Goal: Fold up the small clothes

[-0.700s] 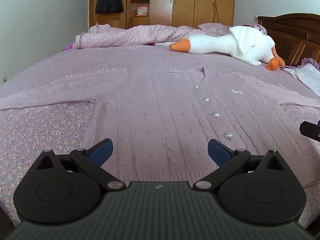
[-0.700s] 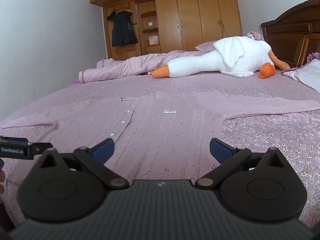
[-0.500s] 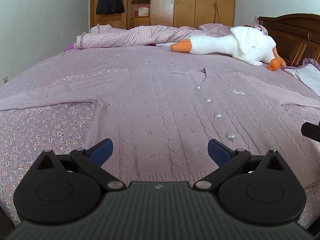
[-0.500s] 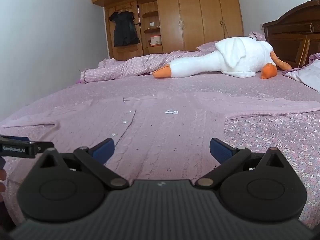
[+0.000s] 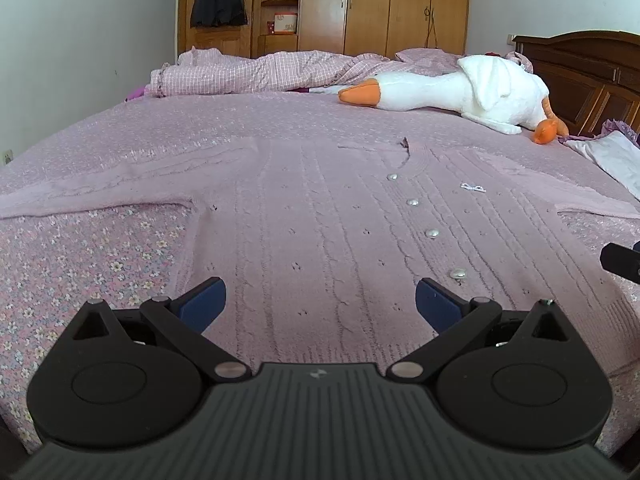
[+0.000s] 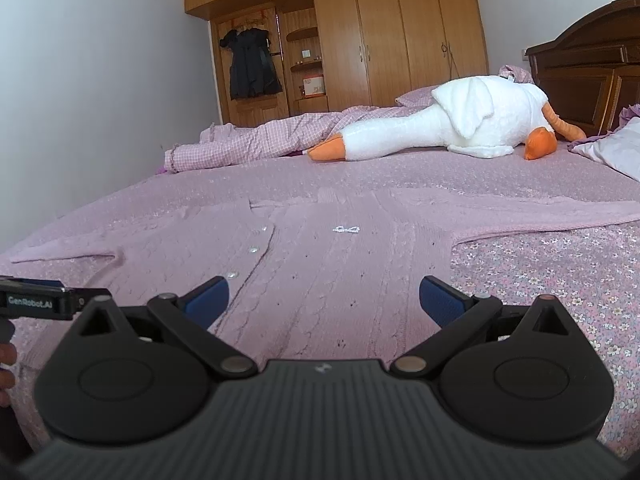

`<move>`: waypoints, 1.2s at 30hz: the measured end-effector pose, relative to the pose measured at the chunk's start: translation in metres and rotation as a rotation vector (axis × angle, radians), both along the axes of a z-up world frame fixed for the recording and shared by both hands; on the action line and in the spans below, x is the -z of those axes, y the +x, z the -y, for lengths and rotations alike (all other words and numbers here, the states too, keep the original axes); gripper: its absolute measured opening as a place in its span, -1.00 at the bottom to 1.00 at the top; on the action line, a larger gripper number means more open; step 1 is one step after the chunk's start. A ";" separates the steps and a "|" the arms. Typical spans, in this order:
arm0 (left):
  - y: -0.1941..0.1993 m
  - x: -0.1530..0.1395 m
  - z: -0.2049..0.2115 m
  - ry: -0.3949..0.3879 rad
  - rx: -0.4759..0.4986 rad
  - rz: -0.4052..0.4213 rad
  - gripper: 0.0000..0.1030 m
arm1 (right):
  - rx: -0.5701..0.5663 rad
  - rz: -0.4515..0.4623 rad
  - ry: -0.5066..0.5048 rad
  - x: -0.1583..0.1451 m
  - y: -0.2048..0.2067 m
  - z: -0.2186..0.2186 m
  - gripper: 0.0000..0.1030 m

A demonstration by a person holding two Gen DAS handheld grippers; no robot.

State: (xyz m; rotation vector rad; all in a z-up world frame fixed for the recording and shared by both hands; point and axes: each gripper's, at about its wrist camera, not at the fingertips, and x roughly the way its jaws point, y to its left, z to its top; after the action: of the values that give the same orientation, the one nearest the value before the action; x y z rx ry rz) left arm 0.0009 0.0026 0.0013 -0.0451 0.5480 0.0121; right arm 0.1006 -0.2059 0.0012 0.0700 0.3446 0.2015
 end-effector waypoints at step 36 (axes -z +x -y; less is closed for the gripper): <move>0.000 0.001 -0.002 0.022 -0.003 -0.004 1.00 | 0.000 0.002 -0.006 -0.001 -0.002 0.000 1.00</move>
State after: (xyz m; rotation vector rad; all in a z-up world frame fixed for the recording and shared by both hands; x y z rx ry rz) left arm 0.0004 0.0048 -0.0001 -0.0240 0.5518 0.0216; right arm 0.0987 -0.2056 0.0026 0.0639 0.3430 0.2000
